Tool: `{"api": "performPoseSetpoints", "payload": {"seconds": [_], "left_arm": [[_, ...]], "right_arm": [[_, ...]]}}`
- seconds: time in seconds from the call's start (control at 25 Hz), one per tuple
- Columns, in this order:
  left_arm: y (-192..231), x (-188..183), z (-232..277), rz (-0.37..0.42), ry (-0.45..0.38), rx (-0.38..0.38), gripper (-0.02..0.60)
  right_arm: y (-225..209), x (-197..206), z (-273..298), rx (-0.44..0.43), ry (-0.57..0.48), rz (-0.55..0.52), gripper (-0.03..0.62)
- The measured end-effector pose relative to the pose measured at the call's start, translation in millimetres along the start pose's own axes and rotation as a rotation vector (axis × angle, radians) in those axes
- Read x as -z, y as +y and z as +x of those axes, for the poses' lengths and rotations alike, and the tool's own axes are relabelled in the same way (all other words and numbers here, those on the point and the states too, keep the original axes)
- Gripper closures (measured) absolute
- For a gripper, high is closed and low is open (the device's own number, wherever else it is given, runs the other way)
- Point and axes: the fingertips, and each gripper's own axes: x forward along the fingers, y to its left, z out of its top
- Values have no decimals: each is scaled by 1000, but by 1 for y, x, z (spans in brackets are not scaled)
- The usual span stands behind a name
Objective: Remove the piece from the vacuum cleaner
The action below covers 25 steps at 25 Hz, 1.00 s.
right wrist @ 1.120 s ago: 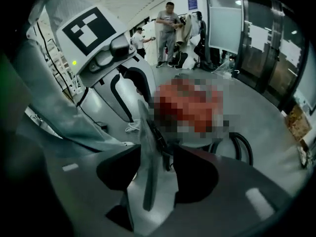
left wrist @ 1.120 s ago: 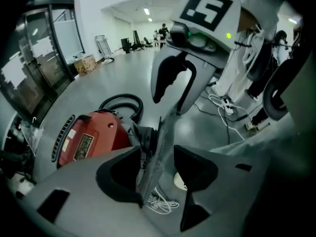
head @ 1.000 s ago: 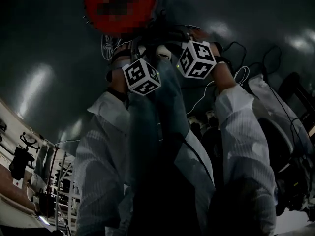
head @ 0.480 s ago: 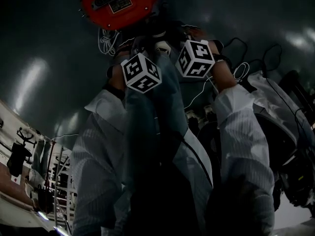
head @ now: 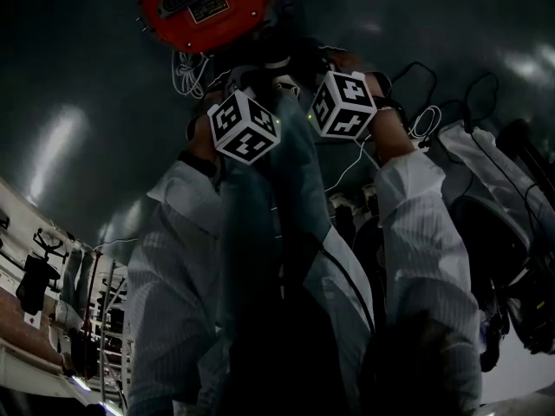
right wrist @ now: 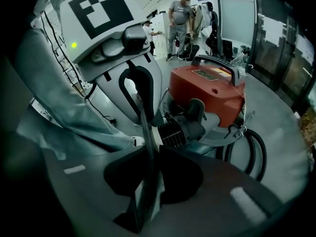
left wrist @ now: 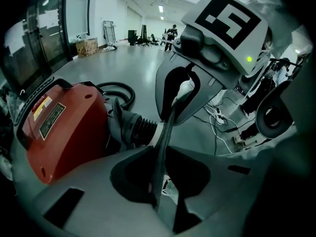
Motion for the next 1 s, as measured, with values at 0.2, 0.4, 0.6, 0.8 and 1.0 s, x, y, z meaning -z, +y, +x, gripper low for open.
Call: {"api": "performPoseSetpoints", "payload": {"seconds": [0.2, 0.4, 0.6, 0.8, 1.0], "left_arm": [[-11, 3, 6, -9, 14, 29, 518], [-18, 9, 0, -52, 41, 76, 517], [-23, 10, -2, -207, 101, 165, 517], [-21, 12, 2, -266, 119, 176, 517], [-65, 23, 8, -171, 191, 291, 518]], "right_arm": [[9, 8, 3, -23, 4, -10, 539], [20, 5, 2, -72, 17, 30, 539], [22, 5, -1, -149, 38, 121, 542], [26, 9, 3, -216, 66, 194, 548], [70, 28, 7, -285, 100, 109, 556]]}}
